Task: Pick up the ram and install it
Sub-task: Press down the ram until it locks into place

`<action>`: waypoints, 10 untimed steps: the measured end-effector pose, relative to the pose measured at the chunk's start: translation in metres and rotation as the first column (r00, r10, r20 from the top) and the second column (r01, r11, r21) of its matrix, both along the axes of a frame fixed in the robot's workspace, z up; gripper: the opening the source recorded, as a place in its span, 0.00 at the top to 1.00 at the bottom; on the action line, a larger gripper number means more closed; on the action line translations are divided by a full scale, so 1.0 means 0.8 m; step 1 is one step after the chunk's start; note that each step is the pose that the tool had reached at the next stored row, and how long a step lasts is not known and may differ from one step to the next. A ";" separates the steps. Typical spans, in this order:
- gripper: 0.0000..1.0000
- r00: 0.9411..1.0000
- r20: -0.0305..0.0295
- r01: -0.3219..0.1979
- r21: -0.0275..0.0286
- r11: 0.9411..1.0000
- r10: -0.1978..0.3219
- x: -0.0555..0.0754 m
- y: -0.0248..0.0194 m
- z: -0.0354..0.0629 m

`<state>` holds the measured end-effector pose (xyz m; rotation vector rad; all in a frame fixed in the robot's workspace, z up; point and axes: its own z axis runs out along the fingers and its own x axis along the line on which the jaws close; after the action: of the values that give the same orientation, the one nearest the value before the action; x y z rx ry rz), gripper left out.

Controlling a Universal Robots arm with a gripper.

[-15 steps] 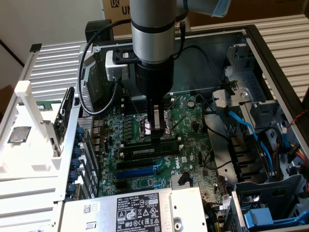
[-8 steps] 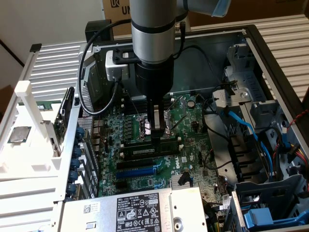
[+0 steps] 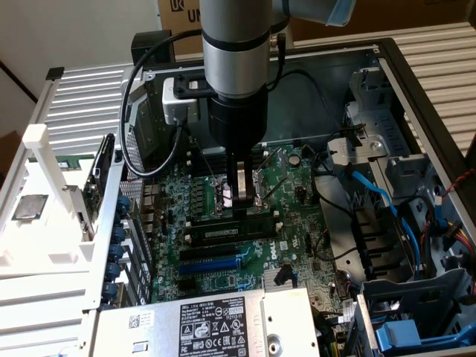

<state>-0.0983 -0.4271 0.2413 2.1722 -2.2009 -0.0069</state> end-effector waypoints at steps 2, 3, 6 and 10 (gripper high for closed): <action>0.90 1.000 0.000 0.000 0.000 1.000 0.000 0.000 0.0000 0.000; 0.90 1.000 0.000 0.000 0.000 1.000 0.000 -0.001 0.0000 0.000; 0.90 1.000 0.000 0.000 0.000 1.000 0.000 -0.004 0.0000 0.000; 0.90 1.000 0.000 0.000 0.000 1.000 0.000 -0.004 0.0000 -0.001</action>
<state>-0.1018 -0.4271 0.2407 2.1720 -2.2009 -0.0068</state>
